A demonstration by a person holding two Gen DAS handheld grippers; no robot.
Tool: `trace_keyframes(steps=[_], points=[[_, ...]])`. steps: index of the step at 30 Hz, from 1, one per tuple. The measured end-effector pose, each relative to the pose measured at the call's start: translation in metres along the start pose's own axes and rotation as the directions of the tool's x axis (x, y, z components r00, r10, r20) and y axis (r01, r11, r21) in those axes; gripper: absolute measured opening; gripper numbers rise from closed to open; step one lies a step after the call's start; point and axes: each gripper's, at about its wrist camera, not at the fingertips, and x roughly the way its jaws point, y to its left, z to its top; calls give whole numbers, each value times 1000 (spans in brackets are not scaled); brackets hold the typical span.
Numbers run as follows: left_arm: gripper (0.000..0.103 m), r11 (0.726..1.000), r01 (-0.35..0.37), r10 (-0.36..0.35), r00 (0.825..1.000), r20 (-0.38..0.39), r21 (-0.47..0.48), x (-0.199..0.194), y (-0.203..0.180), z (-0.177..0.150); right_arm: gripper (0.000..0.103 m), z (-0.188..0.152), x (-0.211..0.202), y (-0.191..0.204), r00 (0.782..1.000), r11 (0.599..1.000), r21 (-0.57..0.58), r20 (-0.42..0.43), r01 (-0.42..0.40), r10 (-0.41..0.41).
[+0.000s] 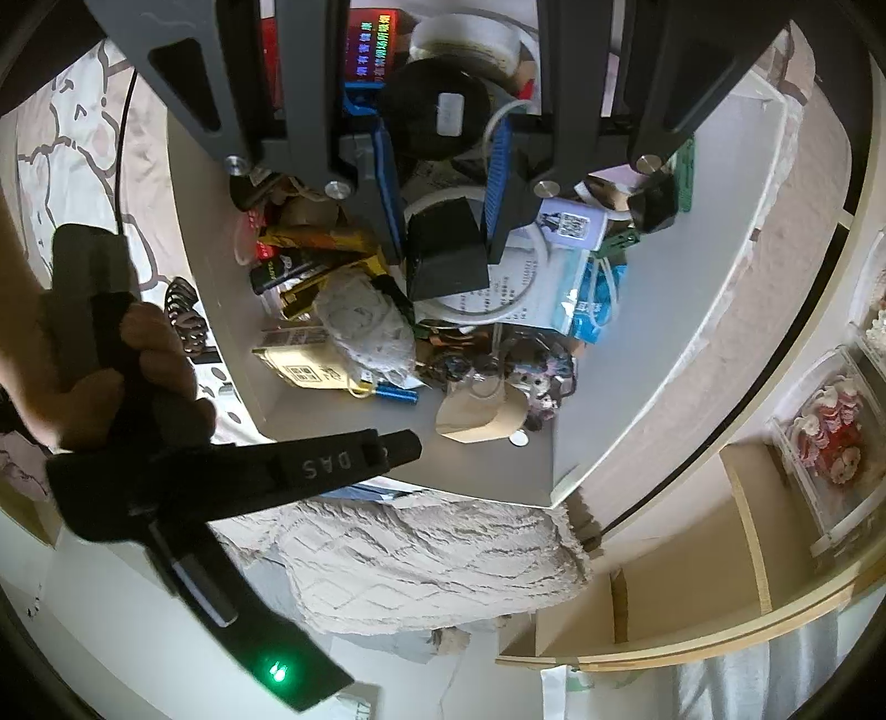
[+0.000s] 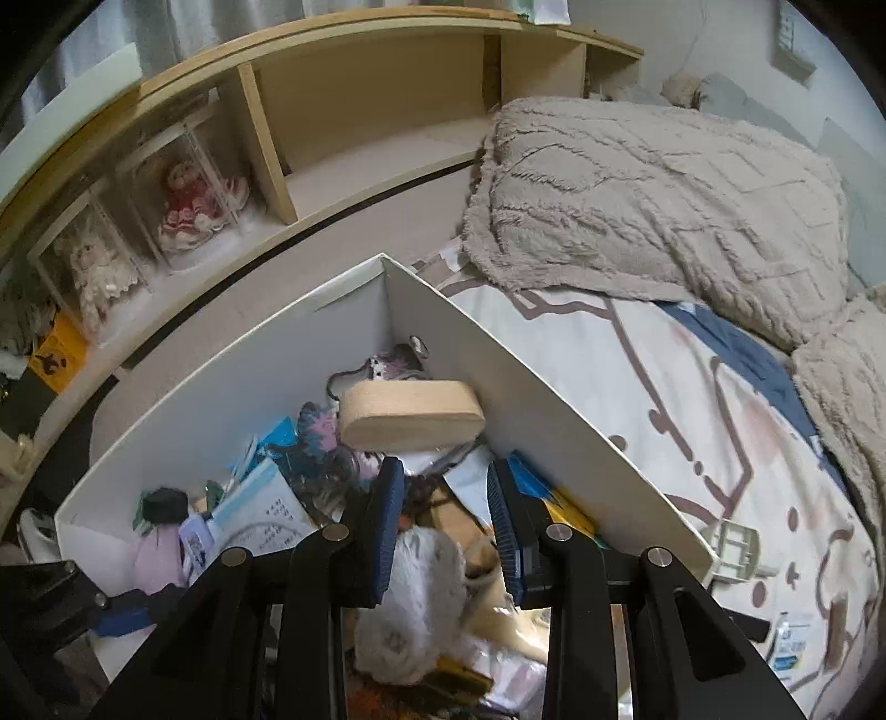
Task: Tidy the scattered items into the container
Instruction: 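Withdraw the right gripper from the box back over the bed cover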
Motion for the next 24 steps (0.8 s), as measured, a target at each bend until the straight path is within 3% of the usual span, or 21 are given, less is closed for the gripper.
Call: trace_keyframes(steps=[7, 14, 20, 21, 23, 24], points=[[28, 1000, 1, 0, 999, -32, 19, -4, -6, -16, 32, -13, -18, -3, 1000, 1000, -6, 0, 15, -15], [28, 995, -103, 103, 993, -54, 16, -13, 11, -27, 32, -27, -29, 3, 999, 999, -27, -14, 41, -41], [29, 993, -119, 119, 990, -76, 1, -22, 21, -36, 32, -36, -34, 9, 999, 999, -34, -28, 32, -33], [32, 992, -124, 124, 989, -75, -1, -24, 21, -37, 32, -37, -35, 10, 999, 999, -34, -29, 30, -31], [59, 990, -140, 140, 988, -60, 0, -27, 21, -37, 32, -39, -38, 12, 999, 999, -35, -30, 24, -25], [62, 989, -148, 148, 988, -50, 0, -29, 21, -37, 32, -40, -40, 13, 999, 999, -35, -28, 21, -22]])
